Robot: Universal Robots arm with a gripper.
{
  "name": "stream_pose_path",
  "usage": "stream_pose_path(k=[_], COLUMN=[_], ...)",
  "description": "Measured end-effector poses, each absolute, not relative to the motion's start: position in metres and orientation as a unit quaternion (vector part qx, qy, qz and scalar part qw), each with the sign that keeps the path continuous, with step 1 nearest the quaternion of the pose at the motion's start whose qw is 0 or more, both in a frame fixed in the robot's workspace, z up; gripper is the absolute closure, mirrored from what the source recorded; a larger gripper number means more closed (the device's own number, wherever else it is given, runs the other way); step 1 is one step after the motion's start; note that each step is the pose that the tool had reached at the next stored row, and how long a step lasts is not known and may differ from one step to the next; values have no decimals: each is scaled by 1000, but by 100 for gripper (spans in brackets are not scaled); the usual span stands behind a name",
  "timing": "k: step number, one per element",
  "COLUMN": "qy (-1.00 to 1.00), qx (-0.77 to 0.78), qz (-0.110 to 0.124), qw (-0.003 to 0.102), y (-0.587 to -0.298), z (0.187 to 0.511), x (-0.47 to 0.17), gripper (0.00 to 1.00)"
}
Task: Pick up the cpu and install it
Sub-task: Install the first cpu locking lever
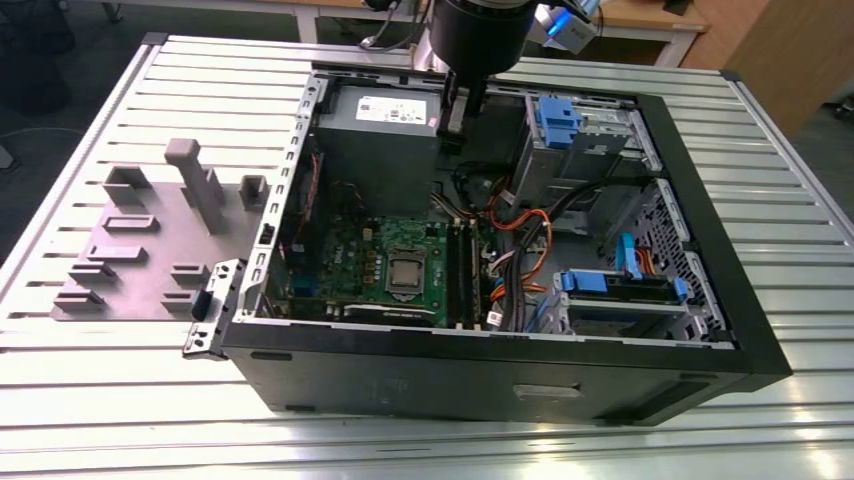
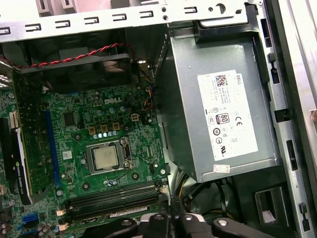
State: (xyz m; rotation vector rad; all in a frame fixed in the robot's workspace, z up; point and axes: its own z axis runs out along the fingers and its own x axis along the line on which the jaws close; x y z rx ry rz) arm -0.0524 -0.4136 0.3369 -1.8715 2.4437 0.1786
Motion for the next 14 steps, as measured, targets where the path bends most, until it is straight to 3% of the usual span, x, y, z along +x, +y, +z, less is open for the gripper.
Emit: stream_pose_path(k=[1, 4, 7, 9, 11, 14], qy=[792, 792, 792, 792, 792, 792], qx=[-607, -607, -607, -607, -607, -607], qz=[58, 58, 58, 58, 58, 58], qw=[29, 29, 29, 29, 29, 29], y=[-414, -414, -414, -414, -414, -414], z=[337, 337, 337, 337, 337, 337], x=[-52, -52, -52, -52, -52, -52], gripper=[83, 70, 70, 71, 84, 89])
